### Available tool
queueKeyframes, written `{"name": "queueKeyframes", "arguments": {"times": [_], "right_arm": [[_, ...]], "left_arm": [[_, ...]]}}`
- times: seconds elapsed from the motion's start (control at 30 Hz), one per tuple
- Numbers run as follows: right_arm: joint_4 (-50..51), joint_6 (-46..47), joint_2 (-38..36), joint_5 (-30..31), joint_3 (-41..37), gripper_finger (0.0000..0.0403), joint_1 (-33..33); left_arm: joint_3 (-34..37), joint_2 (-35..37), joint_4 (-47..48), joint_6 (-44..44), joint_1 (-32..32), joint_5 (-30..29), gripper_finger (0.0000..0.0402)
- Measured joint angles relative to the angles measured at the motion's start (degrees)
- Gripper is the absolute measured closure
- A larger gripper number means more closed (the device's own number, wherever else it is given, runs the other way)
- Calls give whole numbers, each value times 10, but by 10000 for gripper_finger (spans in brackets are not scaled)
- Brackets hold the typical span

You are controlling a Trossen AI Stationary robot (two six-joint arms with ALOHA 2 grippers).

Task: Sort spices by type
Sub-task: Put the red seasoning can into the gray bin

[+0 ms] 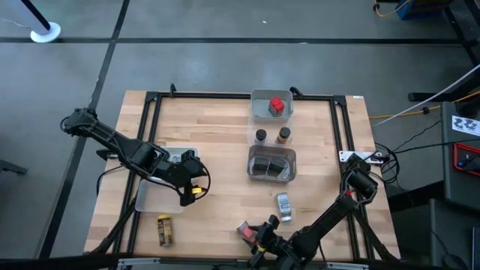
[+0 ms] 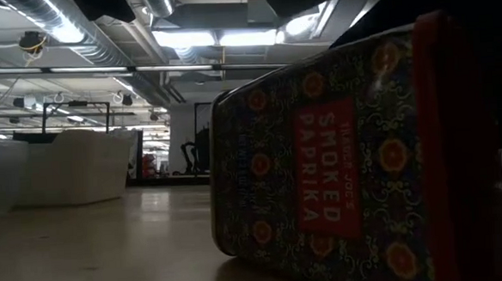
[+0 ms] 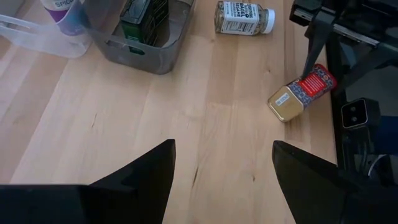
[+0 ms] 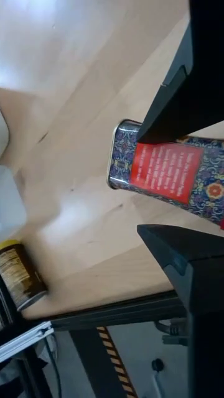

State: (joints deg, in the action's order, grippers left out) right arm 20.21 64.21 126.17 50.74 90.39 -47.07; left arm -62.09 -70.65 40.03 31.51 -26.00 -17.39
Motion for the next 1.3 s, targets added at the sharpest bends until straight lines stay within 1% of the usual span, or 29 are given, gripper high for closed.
{"name": "queueKeyframes", "arguments": {"times": [0.33, 0.5, 0.93, 1.03, 1.13, 1.23, 1.3], "right_arm": [[10, 0, -1, -19, 0, 178, 10], [10, 0, -1, -8, 0, 178, 10], [-7, -1, 0, -4, 0, 178, 10], [5, -9, 1, 7, 14, 178, 10], [22, -41, 1, 21, 39, 178, 10], [60, -53, 1, 21, 62, 178, 10], [74, -41, 1, 14, 69, 178, 10]], "left_arm": [[0, 0, 0, 0, 0, 0, 150], [0, 0, 0, -2, 0, 0, 150], [0, 0, 0, -15, 0, 0, 150], [0, 0, 0, -15, 0, 0, 150], [0, 0, 0, -15, 0, 0, 150], [0, 0, 0, -15, 0, 0, 150], [0, 0, 0, -15, 0, 0, 150]]}}
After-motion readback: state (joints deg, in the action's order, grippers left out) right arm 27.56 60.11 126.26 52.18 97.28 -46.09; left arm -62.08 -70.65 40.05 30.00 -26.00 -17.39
